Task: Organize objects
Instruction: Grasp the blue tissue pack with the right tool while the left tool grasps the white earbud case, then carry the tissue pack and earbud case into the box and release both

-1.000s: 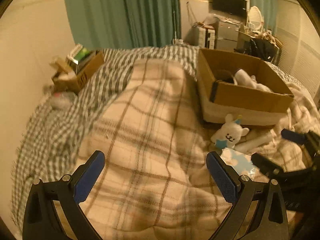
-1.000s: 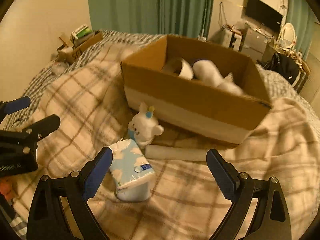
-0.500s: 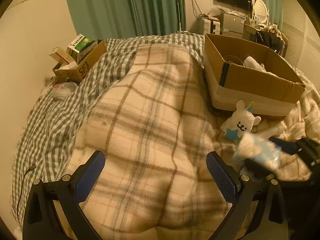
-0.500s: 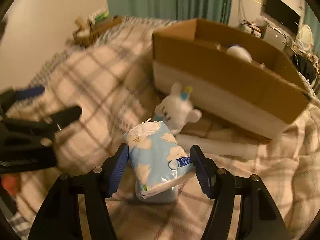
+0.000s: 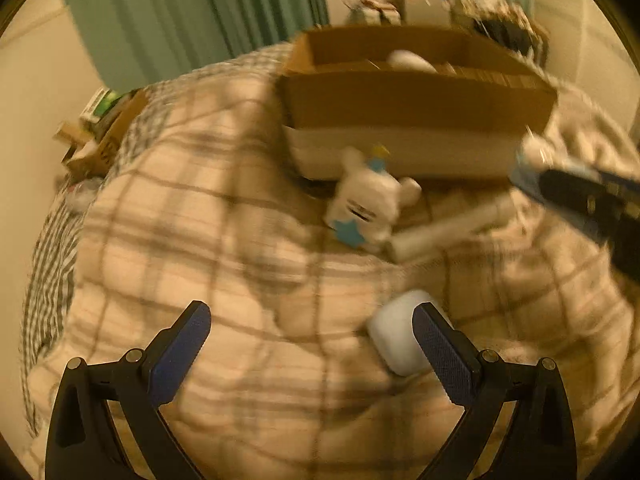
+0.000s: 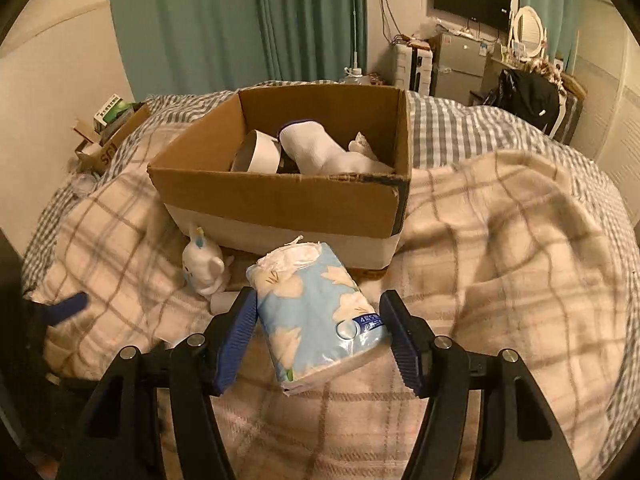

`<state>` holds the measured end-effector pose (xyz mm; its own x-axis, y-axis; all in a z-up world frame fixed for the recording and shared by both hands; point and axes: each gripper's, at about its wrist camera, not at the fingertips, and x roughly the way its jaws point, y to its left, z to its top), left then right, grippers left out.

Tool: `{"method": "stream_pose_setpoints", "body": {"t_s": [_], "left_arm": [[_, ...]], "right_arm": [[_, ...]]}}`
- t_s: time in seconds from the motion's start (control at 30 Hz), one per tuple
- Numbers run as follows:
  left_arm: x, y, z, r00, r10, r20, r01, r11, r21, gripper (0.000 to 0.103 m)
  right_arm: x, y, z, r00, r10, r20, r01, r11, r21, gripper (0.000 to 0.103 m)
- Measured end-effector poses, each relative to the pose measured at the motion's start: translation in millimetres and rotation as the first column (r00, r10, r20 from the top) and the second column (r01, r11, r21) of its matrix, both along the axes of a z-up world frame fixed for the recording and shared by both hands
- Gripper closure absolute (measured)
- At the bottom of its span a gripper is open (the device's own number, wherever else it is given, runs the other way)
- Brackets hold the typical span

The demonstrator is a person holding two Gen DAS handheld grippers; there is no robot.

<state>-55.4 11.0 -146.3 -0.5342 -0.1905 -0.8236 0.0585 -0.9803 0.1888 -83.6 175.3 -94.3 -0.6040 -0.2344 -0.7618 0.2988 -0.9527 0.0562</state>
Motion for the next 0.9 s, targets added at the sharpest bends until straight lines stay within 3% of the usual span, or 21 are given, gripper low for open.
{"method": "stream_pose_setpoints", "body": {"t_s": [0.2, 0.33, 0.37, 0.47, 0.67, 0.9], "left_arm": [[-8, 25, -23, 0.994, -0.095, 0.046, 0.094, 0.995, 0.03, 0.007], [-14, 28, -38, 0.989, -0.12, 0.084, 0.112, 0.99, 0.091, 0.028], [-14, 28, -42, 0.988, -0.126, 0.093, 0.117, 0.988, 0.099, 0.029], [-8, 29, -39, 0.986, -0.146, 0.077, 0.136, 0.984, 0.117, 0.046], [8, 25, -25, 0.988, -0.143, 0.062, 0.135, 0.984, 0.116, 0.046], [25, 15, 22, 0.994, -0.11, 0.002, 0.109, 0.986, 0.126, 0.046]], "right_arm": [[-3, -7, -10, 1.0, 0.023, 0.016, -0.023, 1.0, 0.001, 0.041], [-7, -1, -17, 0.999, -0.001, 0.032, 0.001, 1.0, -0.006, 0.041], [-8, 2, -17, 0.999, -0.008, 0.039, 0.009, 1.0, -0.021, 0.041], [-8, 8, -17, 0.999, -0.018, 0.049, 0.021, 0.998, -0.052, 0.041], [0, 12, -12, 0.999, -0.033, 0.04, 0.035, 0.999, -0.039, 0.041], [23, 12, 19, 1.0, -0.016, -0.015, 0.015, 1.0, -0.012, 0.041]]}}
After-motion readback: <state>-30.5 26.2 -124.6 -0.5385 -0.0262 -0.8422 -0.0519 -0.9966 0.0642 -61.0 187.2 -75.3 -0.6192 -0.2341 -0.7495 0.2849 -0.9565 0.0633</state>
